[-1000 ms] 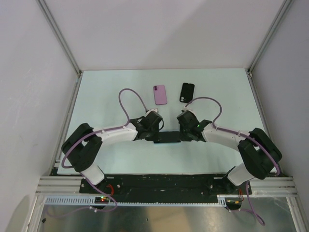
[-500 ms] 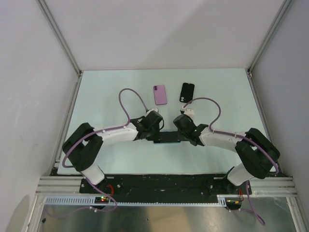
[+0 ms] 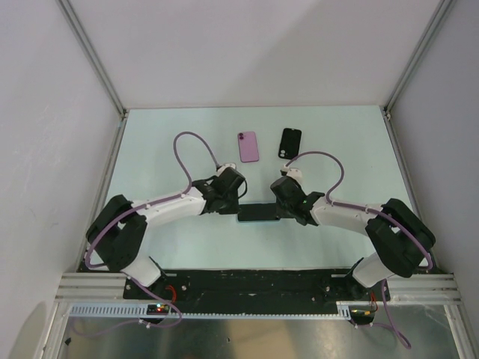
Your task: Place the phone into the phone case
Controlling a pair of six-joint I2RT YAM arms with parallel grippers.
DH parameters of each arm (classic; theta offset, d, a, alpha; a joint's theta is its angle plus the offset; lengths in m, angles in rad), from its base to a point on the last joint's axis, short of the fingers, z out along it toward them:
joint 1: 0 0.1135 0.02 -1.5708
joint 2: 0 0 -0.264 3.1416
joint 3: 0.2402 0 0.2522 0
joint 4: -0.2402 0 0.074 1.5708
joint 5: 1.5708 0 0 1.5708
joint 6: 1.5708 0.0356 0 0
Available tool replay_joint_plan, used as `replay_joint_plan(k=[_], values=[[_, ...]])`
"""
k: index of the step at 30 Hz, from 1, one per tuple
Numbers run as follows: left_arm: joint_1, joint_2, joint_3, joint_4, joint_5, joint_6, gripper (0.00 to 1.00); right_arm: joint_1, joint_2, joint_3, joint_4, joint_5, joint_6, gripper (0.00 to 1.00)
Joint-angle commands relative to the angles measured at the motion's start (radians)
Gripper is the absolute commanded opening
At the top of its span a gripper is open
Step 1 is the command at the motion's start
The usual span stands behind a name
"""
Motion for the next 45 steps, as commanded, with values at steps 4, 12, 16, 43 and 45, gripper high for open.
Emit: replay_joint_plan(k=[4,12,16,43,45], values=[[0.018,0.058,0.059,-0.022,-0.003,0.045,0.23,0.020,0.043,-0.040,-0.066,-0.225,0.029,0.17],[0.021,0.130,0.103,-0.018,-0.012,0.060,0.23,0.016,0.053,-0.039,-0.060,-0.233,0.026,0.17],[0.022,0.162,0.098,-0.019,-0.038,0.058,0.19,0.017,0.058,-0.039,-0.060,-0.236,0.023,0.17],[0.024,0.236,0.161,0.020,0.030,0.128,0.05,0.128,-0.076,-0.125,-0.008,-0.317,0.141,0.20],[0.029,0.238,0.194,0.018,0.039,0.144,0.05,0.092,-0.125,-0.123,-0.027,-0.296,0.119,0.23]])
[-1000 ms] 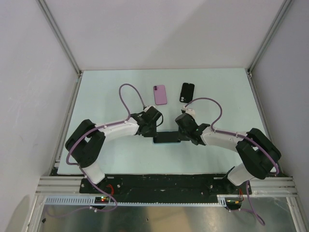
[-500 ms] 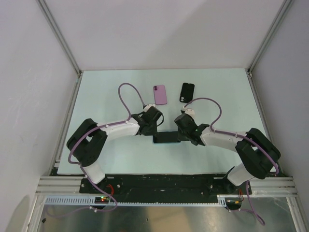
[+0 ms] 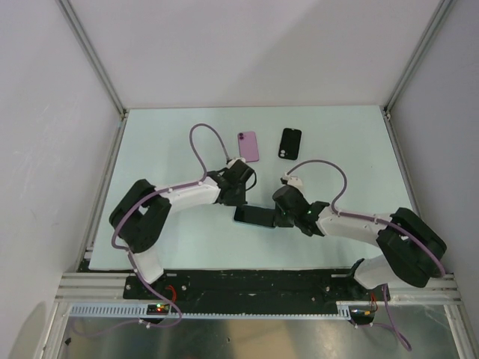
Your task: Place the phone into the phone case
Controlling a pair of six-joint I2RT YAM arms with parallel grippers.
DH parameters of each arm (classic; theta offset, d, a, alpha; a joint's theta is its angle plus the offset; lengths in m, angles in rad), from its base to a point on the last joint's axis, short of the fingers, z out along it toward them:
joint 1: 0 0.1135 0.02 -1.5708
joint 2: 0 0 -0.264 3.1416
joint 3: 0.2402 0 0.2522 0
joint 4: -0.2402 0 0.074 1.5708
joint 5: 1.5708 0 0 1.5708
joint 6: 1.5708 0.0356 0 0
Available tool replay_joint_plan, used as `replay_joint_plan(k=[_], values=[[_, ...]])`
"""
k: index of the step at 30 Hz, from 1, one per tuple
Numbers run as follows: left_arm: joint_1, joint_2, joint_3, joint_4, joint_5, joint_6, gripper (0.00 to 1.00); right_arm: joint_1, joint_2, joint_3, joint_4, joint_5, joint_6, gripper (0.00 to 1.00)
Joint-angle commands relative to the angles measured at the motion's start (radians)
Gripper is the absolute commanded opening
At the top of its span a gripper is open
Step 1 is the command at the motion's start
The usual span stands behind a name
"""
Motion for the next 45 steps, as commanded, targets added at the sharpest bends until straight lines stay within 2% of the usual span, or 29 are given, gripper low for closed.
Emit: replay_joint_plan(k=[1,7,12,16,23,26,29,36,45], values=[[0.006,0.037,0.071,-0.002,0.079,0.054,0.06,0.017,-0.065,-0.030,-0.083,-0.250,0.046,0.24],[0.031,-0.026,0.118,-0.034,0.082,0.083,0.11,-0.140,-0.195,0.000,-0.064,-0.236,-0.066,0.32],[0.037,-0.161,0.089,-0.082,0.053,0.053,0.20,-0.223,-0.102,0.061,0.007,-0.304,-0.158,0.36],[0.007,-0.264,-0.026,-0.092,0.032,-0.088,0.21,-0.245,0.035,0.132,0.040,-0.369,-0.207,0.35],[-0.095,-0.402,-0.244,-0.080,-0.052,-0.462,0.35,-0.242,0.176,0.182,0.052,-0.367,-0.204,0.30],[-0.116,-0.432,-0.298,-0.023,-0.055,-0.563,0.36,-0.221,0.196,0.181,0.030,-0.329,-0.193,0.28],[-0.119,-0.431,-0.306,0.004,-0.060,-0.589,0.37,-0.194,0.195,0.154,0.019,-0.305,-0.168,0.26],[-0.118,-0.369,-0.276,0.032,-0.035,-0.570,0.38,-0.115,0.122,0.008,0.051,-0.293,-0.049,0.23],[-0.070,-0.343,-0.269,0.048,0.018,-0.476,0.37,0.113,-0.007,-0.096,0.072,-0.241,0.137,0.23]])
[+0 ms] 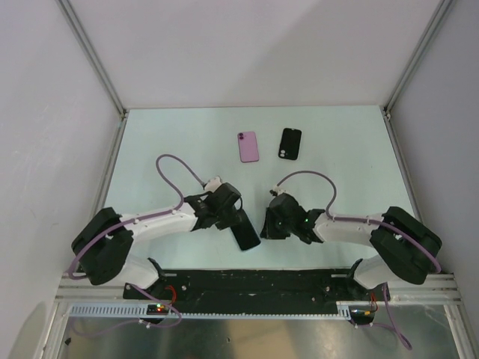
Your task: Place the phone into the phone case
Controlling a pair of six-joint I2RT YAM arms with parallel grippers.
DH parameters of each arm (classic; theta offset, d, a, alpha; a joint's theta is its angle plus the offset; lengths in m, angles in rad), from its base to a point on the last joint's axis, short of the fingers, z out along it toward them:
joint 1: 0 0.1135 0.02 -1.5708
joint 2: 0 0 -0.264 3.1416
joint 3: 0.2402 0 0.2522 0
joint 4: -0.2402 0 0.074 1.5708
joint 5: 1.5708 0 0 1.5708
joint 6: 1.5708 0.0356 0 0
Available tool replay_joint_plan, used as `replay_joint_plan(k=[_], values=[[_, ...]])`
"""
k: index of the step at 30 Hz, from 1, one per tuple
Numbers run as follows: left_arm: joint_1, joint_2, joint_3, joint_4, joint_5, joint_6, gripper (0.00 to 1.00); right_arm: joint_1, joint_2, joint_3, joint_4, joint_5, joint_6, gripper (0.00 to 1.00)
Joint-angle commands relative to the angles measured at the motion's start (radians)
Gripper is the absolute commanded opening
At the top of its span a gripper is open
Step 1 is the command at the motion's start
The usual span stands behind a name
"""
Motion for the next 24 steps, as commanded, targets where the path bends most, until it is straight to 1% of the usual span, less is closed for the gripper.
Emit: replay_joint_plan(k=[1,4,7,9,12,15,18,24], values=[[0.034,-0.031,0.029,0.023,0.008,0.051,0.37,0.098,-0.034,-0.036,-0.043,0.053,0.116,0.23],[0.041,-0.094,-0.002,0.010,-0.004,0.056,0.37,0.105,-0.039,-0.040,-0.041,0.085,0.124,0.23],[0.042,-0.128,-0.028,-0.016,-0.003,0.051,0.37,0.083,-0.044,-0.040,-0.029,0.077,0.112,0.23],[0.041,-0.145,-0.052,-0.025,0.008,0.045,0.36,0.071,-0.054,-0.040,-0.024,0.072,0.102,0.25],[0.032,-0.181,-0.104,-0.030,0.016,0.027,0.36,0.059,-0.074,-0.041,-0.020,0.061,0.084,0.30],[-0.002,-0.203,-0.134,-0.031,0.028,0.011,0.35,0.052,-0.091,-0.040,-0.005,0.056,0.060,0.36],[-0.049,-0.204,-0.146,-0.029,0.034,-0.013,0.35,0.047,-0.100,-0.041,0.011,0.018,0.044,0.41],[-0.106,-0.196,-0.147,-0.019,0.040,-0.047,0.33,0.048,-0.085,-0.036,0.084,-0.043,0.020,0.44]])
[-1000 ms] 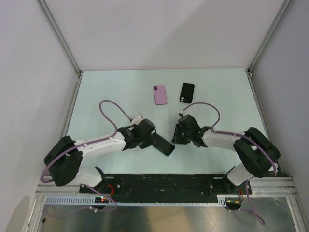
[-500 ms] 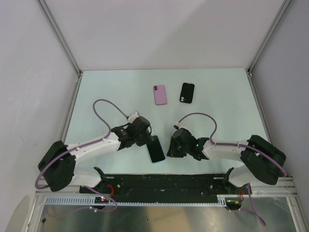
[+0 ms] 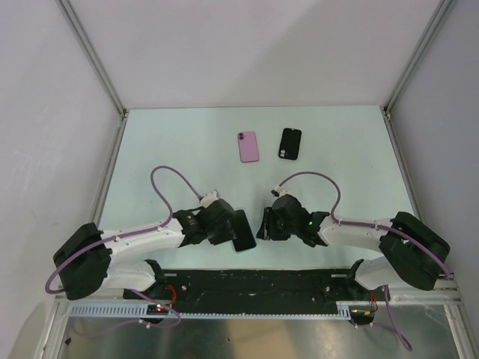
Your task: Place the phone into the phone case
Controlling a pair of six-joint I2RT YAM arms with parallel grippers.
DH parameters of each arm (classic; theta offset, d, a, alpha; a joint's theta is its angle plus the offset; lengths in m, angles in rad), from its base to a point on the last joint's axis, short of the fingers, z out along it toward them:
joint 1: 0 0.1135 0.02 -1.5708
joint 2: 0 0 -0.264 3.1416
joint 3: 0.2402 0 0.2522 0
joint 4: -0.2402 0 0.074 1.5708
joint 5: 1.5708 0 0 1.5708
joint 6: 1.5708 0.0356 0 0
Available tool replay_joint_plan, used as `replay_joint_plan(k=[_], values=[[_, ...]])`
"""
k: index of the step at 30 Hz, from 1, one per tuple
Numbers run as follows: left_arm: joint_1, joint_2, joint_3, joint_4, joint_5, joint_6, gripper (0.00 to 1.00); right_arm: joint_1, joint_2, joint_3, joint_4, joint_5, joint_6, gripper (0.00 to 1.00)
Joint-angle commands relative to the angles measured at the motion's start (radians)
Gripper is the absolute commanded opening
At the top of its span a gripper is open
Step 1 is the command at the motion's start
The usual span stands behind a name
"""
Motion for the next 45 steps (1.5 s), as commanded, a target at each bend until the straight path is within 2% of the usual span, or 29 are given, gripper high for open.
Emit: replay_joint_plan(k=[1,11,26,35,37,42,45], values=[[-0.031,-0.018,0.004,0.016,0.001,-0.042,0.33,0.002,-0.001,0.005,0.074,-0.051,-0.033,0.44],[-0.057,0.022,0.008,0.022,0.009,-0.055,0.29,0.028,0.052,0.013,0.097,-0.075,-0.029,0.43],[-0.083,0.092,0.039,0.027,0.021,-0.059,0.26,0.053,0.082,0.024,0.101,-0.061,-0.009,0.36],[-0.089,0.122,0.067,0.034,0.032,-0.048,0.15,0.085,0.088,0.034,0.096,-0.030,0.014,0.34],[-0.092,0.131,0.072,0.037,0.036,-0.048,0.13,0.089,0.088,0.034,0.094,-0.023,0.022,0.36],[-0.096,0.141,0.070,0.040,0.037,-0.052,0.10,0.091,0.048,0.034,0.048,0.025,0.041,0.48],[-0.098,0.139,0.064,0.040,0.037,-0.055,0.09,0.076,0.003,0.024,0.022,0.042,0.057,0.50]])
